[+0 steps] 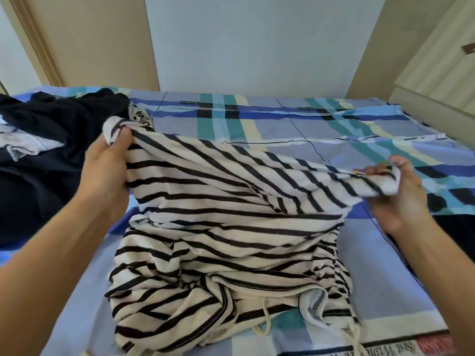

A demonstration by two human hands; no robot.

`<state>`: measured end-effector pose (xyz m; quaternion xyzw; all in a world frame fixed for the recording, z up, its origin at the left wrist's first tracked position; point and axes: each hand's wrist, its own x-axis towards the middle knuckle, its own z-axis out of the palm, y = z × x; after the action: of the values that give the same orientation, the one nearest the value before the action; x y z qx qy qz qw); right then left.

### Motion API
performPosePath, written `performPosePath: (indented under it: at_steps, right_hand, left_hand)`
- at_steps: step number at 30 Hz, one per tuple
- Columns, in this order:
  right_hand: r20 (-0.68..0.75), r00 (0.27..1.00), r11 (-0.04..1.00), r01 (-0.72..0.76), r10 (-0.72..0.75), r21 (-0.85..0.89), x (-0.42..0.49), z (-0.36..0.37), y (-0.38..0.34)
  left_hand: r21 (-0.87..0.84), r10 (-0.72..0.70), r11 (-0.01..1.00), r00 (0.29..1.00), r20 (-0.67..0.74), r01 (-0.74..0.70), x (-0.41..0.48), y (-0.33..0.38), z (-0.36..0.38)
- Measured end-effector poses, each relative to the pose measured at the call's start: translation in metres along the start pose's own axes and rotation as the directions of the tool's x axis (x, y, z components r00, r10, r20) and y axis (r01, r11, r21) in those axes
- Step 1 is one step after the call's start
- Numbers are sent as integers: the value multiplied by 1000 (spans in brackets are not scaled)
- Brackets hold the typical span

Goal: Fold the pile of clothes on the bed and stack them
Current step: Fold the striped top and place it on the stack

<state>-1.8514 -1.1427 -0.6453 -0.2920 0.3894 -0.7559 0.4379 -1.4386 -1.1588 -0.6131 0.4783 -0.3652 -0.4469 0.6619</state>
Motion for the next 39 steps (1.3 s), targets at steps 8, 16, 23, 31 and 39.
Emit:
performPosePath:
  at_steps: [8,16,23,31,39]
  right_hand:
    - [361,880,898,-143,307,-415,-16,7,1]
    - [248,520,81,322,817,-943,-36,5,13]
    - [395,407,193,454,823,-870,-41,8,24]
    - [456,136,395,326,880,-859,-65,27,15]
    - [297,179,211,388,938,-897,-77,29,8]
  left_hand:
    - [-247,-130,949,959,254,194,-20,7,-2]
    - [-273,-140,934,938,318,232,2,9,-33]
    - [857,-318,426,839,442,-290,-20,-26,-6]
    - [671,-454,158,550,701,-724,-68,-66,31]
    - [579,-244,96,544,803,-810,-86,-47,43]
